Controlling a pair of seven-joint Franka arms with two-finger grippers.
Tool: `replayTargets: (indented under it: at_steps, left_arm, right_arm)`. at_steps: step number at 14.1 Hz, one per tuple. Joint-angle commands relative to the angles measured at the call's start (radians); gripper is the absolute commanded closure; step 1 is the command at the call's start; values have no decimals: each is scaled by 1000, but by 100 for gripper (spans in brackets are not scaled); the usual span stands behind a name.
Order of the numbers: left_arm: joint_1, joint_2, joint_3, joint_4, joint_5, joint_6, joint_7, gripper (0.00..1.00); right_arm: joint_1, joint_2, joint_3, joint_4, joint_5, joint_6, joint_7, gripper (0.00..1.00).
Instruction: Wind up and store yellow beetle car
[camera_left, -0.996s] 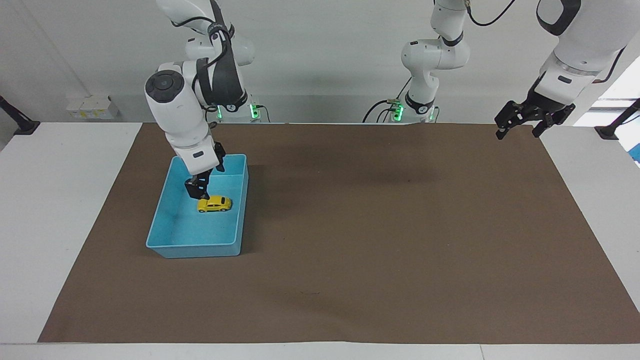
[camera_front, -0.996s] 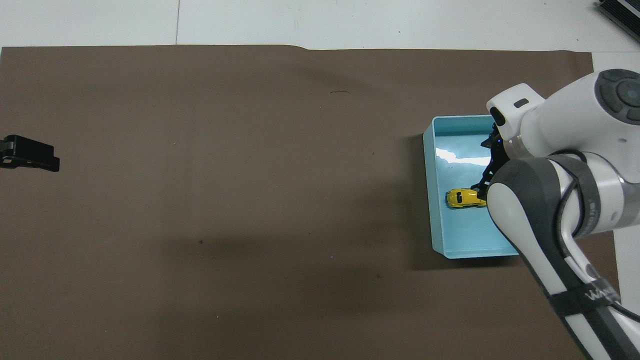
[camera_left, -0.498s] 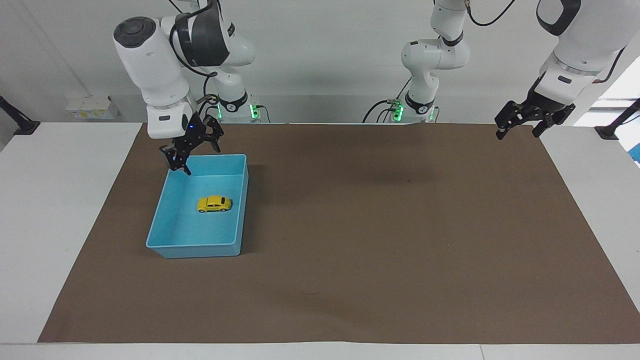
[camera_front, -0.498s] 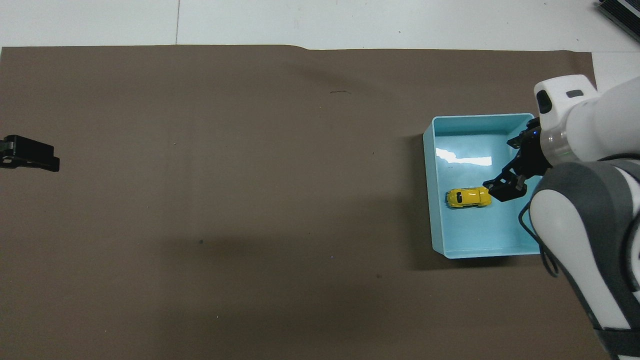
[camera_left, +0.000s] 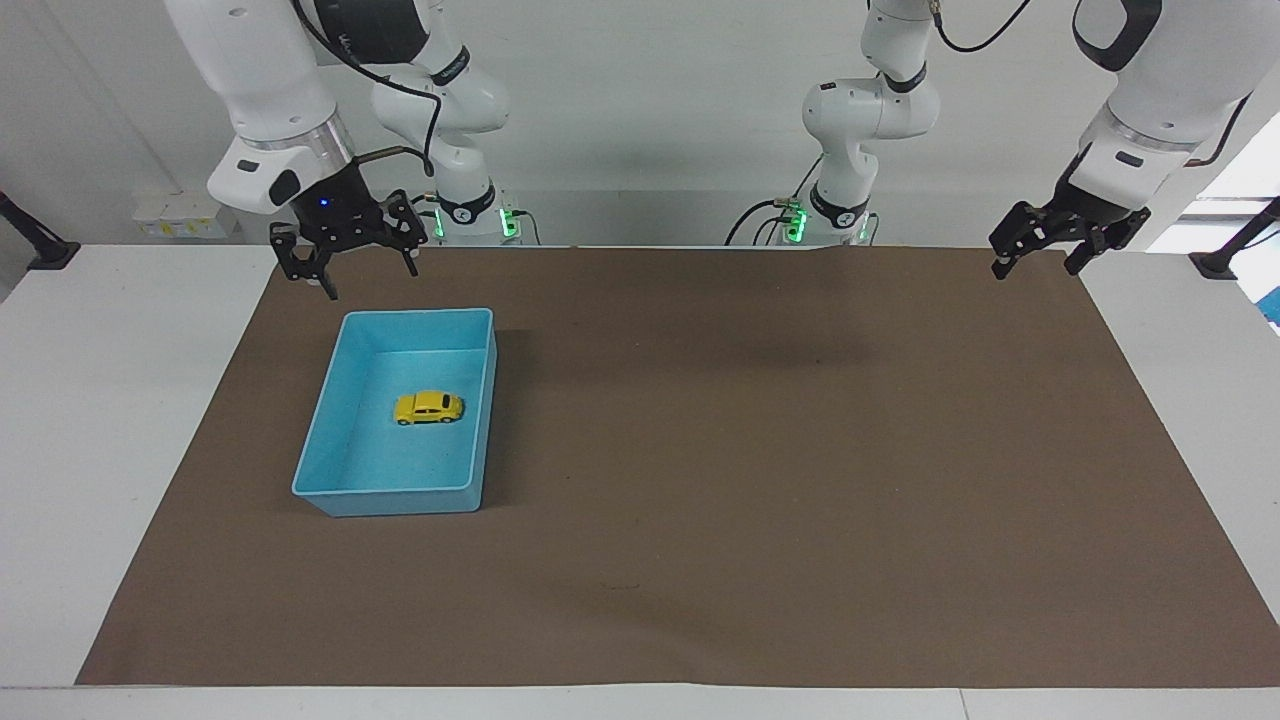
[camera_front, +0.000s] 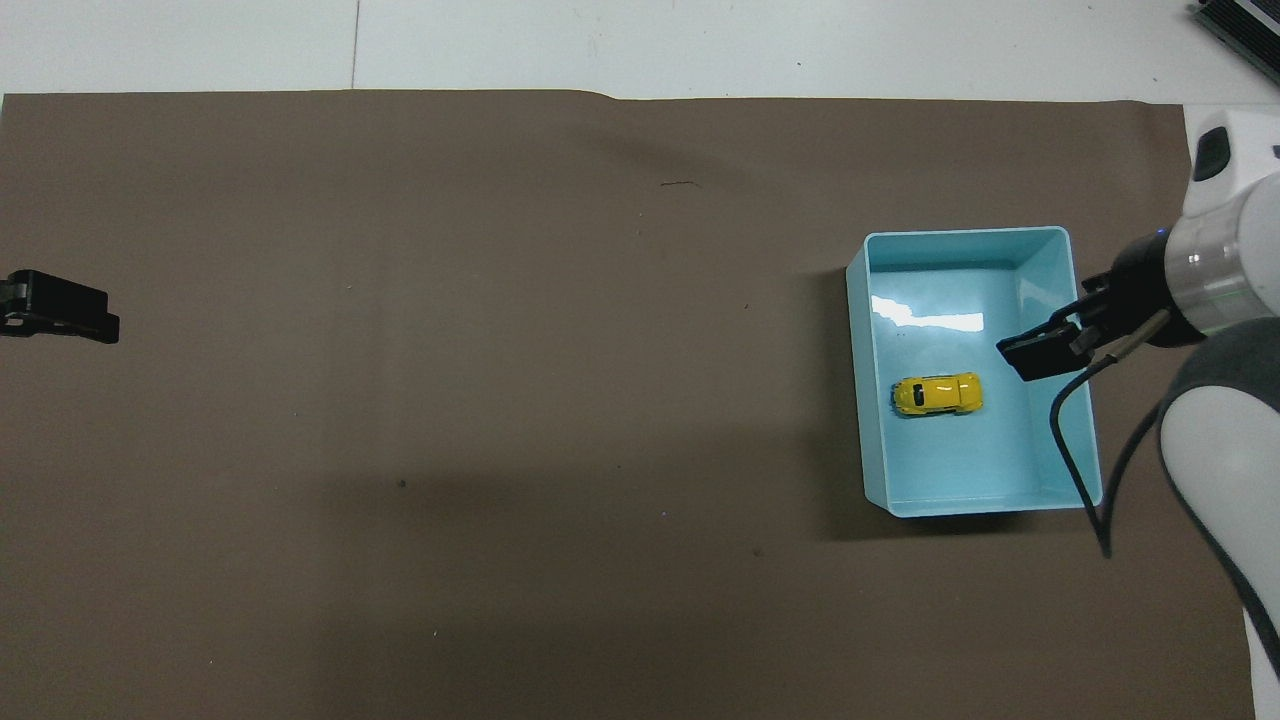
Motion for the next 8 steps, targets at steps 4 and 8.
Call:
replayTargets:
  at_steps: [4, 8]
  left_arm:
    - [6, -5, -5, 6, 10, -18, -10, 0]
    - [6, -5, -5, 6, 10, -18, -10, 0]
  right_arm:
    - [-12, -15, 7, 66, 49, -50, 186, 0]
    - [-12, -22, 0, 59, 25, -59, 178, 0]
